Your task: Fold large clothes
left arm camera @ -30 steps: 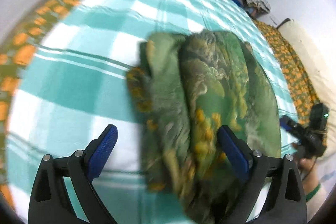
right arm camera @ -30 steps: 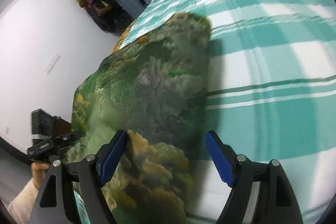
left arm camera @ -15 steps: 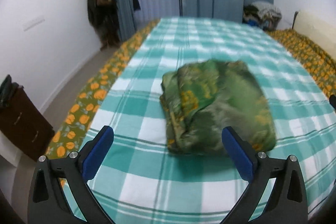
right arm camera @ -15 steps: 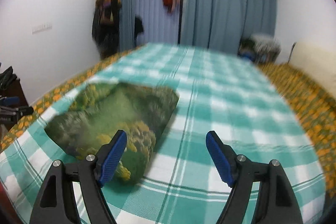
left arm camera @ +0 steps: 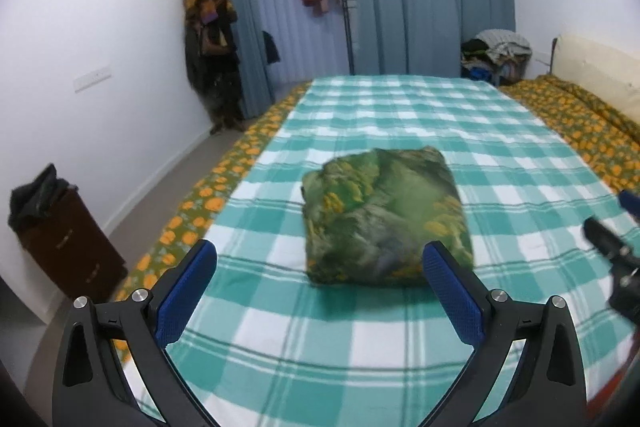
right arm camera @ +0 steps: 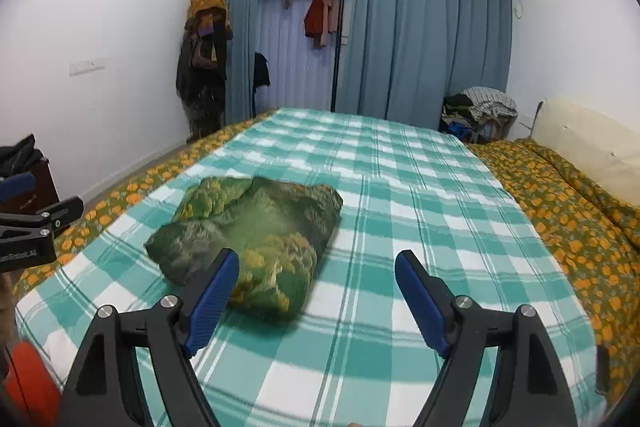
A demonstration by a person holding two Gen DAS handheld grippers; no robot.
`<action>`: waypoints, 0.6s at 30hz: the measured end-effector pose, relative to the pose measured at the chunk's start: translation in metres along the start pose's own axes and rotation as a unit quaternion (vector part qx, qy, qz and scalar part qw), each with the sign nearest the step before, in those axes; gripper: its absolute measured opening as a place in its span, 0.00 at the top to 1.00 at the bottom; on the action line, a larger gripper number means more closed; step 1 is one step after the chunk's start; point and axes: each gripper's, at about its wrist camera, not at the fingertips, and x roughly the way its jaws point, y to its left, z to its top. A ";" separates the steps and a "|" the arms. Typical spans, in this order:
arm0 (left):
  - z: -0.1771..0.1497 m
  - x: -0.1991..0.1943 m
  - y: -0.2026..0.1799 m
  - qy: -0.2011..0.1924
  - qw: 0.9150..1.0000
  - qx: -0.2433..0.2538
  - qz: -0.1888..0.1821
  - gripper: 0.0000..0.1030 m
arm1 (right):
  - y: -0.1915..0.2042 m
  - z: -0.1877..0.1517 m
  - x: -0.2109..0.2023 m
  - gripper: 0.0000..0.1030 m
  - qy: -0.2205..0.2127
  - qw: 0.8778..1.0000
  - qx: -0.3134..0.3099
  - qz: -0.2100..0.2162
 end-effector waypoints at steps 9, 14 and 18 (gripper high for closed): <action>-0.041 -0.024 0.004 0.031 0.998 -0.008 -0.054 0.00 | 0.012 -0.042 -0.034 0.20 0.023 0.998 0.041 0.038; -0.054 -0.028 0.008 0.059 0.995 -0.027 -0.076 0.00 | 0.016 -0.056 -0.033 0.20 0.069 0.995 0.035 0.059; -0.057 -0.035 0.006 0.063 0.995 -0.022 -0.069 0.00 | 0.015 -0.056 -0.036 0.20 0.091 0.994 0.047 0.048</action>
